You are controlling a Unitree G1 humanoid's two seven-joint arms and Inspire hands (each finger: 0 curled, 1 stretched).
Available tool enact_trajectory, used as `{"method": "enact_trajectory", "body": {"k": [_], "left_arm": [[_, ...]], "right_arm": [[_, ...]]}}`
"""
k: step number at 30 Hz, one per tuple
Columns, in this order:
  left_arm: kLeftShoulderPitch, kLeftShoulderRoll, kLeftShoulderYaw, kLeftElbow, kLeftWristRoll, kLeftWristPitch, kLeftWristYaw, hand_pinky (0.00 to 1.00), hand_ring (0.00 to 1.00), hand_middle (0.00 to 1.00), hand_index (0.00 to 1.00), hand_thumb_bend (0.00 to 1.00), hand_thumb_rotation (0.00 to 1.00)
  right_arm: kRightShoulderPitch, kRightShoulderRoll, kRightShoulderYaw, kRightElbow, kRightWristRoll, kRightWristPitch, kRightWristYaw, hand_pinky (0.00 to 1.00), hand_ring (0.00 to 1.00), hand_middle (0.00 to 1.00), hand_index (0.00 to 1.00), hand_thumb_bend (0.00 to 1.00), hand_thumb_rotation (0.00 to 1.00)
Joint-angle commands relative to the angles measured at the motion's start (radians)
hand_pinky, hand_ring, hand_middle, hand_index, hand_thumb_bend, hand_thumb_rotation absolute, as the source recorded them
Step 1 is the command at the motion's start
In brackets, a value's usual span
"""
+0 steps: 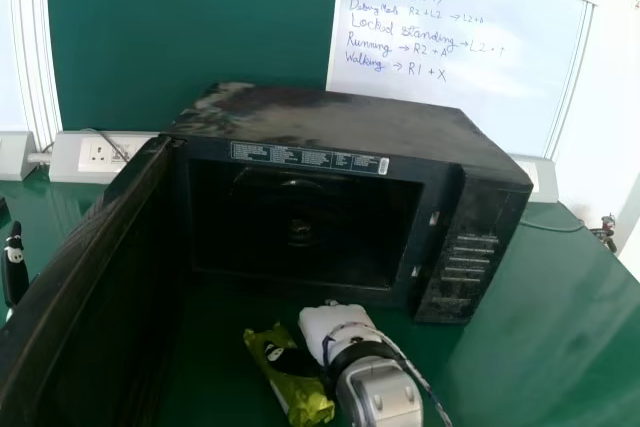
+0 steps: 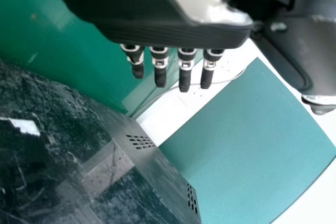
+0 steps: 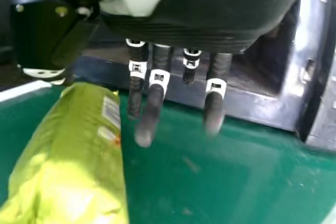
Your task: Put biscuit inside oven
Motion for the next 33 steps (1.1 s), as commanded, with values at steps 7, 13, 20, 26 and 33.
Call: {"method": "enact_trajectory", "body": {"k": [7,13,20,26,33], "left_arm": [[-0.003,0.005,0.000,-0.011,-0.007,-0.007,-0.005,0.65,0.72,0.76,0.79,0.62,0.01],[-0.005,0.006,0.002,-0.007,-0.011,-0.003,-0.003,0.65,0.72,0.77,0.79,0.63,0.01],[-0.005,0.006,0.000,-0.008,-0.007,-0.007,-0.007,0.65,0.72,0.77,0.79,0.62,0.01],[-0.007,0.003,-0.003,-0.011,-0.004,-0.007,0.002,0.65,0.72,0.76,0.78,0.63,0.00],[-0.008,0.004,-0.002,-0.005,-0.011,-0.004,-0.004,0.66,0.73,0.76,0.78,0.63,0.00]], "right_arm": [[0.001,-0.014,0.001,-0.008,0.020,-0.008,-0.013,0.04,0.11,0.22,0.68,0.74,0.00],[-0.002,-0.015,0.004,-0.010,0.025,-0.008,-0.008,0.04,0.11,0.22,0.68,0.74,0.00],[-0.032,-0.009,0.007,-0.019,0.017,-0.015,0.121,0.05,0.12,0.24,0.70,0.81,0.25],[-0.068,-0.022,0.007,-0.034,0.012,-0.048,0.252,0.62,0.75,0.79,0.84,1.00,0.61],[-0.037,-0.017,0.003,-0.050,0.012,-0.038,0.218,0.79,0.90,0.94,0.93,1.00,0.64]]}}
